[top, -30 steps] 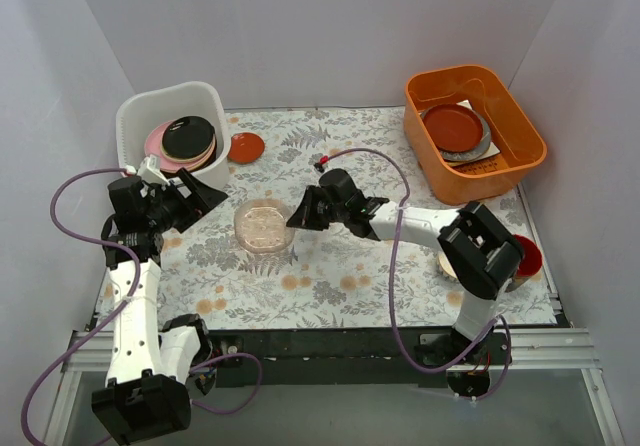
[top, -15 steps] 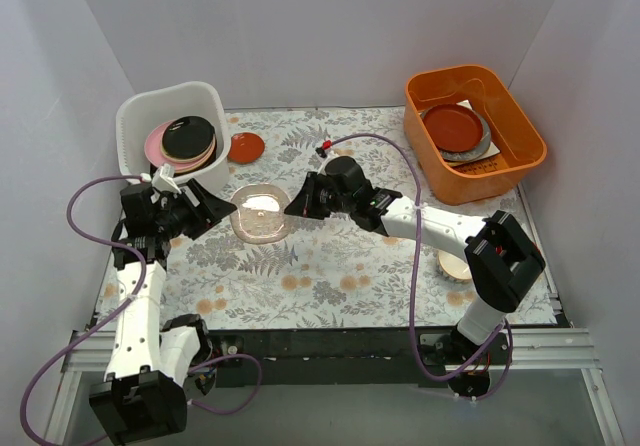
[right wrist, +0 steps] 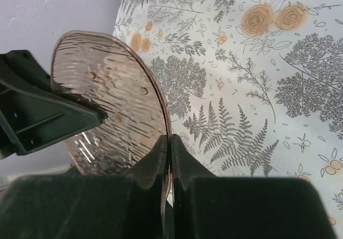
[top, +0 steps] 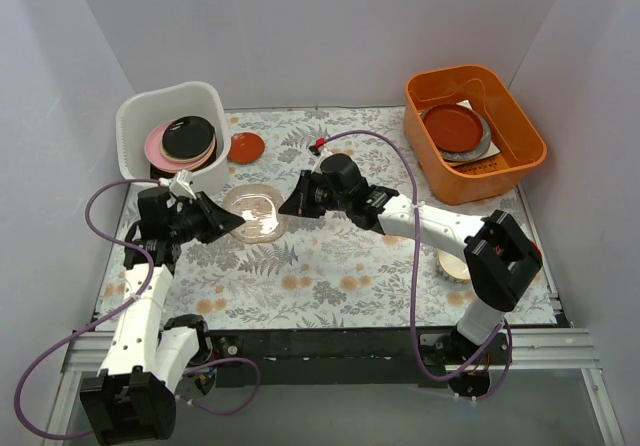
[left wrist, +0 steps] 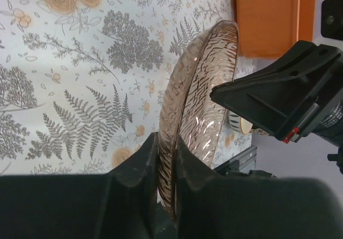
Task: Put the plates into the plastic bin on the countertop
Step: Place the plate in the plastic bin.
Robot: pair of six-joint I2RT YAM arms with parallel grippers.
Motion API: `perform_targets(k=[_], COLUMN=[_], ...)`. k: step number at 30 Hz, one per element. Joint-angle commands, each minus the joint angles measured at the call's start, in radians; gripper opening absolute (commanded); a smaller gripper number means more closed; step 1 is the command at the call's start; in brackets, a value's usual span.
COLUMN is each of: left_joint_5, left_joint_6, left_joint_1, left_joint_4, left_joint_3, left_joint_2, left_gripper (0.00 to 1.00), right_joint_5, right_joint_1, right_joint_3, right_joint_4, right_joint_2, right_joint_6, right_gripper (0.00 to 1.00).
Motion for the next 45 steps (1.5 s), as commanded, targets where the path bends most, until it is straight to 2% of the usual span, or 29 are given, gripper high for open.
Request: perform_targets(k=[1,7,10,11,13,14,15,16,17,25,31,39,45], left_joint_5=[-0.028,-0.034,-0.044,-0.045,-0.054,-0.057,-0.06,-0.067,-0.068,-0.119,-0.29,-0.373,-0.43], left_joint_6=[-0.007,-0.01,-0.009,-0.01,-0.007,-0.007,-0.009,-0.009,-0.01,-0.029,-0.004,-0.102,-0.199], left_joint_1=[-0.007,-0.01,-0.01,-0.01,-0.011,-0.01,-0.011,-0.01,-0.011,-0.01,-0.01,-0.002,0.016], left_joint_4=[0.027,0.029,0.029,0.029,0.029,0.029,0.03,0.032,0.035,0.101,0.064,0.106,0.13], left_joint_3=[-0.007,0.009,0.009,0.01,0.013,0.018,0.024,0.03,0.035,0.137,0.36,0.622,0.733], left_joint_2=[-0.019,-0.006,-0.001,0.0,0.01,0.014,0.023,0.033,0.039,0.145,0.339,0.554,0.648], left_gripper=[0.0,0.0,0.0,0.0,0.0,0.0,0.0,0.0,0.0,0.0,0.0,0.0,0.0], right_joint_5=[-0.068,-0.108,-0.127,-0.125,-0.11,-0.104,-0.096,-0.079,-0.078,-0.067,-0.065,-0.09,-0.125], right_joint_1=[0.003,-0.005,-0.012,-0.014,-0.017,-0.017,-0.022,-0.025,-0.029,-0.068,-0.083,-0.103,-0.117], right_joint_3=[0.012,-0.026,-0.057,-0.066,-0.101,-0.113,-0.126,-0.138,-0.161,-0.267,-0.334,-0.353,-0.357], right_joint_4=[0.105,0.171,0.205,0.223,0.24,0.26,0.263,0.263,0.274,0.3,0.308,0.297,0.305], right_joint_2=[-0.011,-0.012,-0.017,-0.022,-0.048,-0.06,-0.081,-0.089,-0.098,-0.169,-0.201,-0.189,-0.166], right_joint_6=[0.004,0.019,0.033,0.031,0.03,0.028,0.028,0.03,0.037,0.056,0.062,0.057,0.07], right_gripper=[0.08,0.24,0.42,0.52,0.62,0.74,0.8,0.92,0.98,0.98,0.98,0.98,0.98])
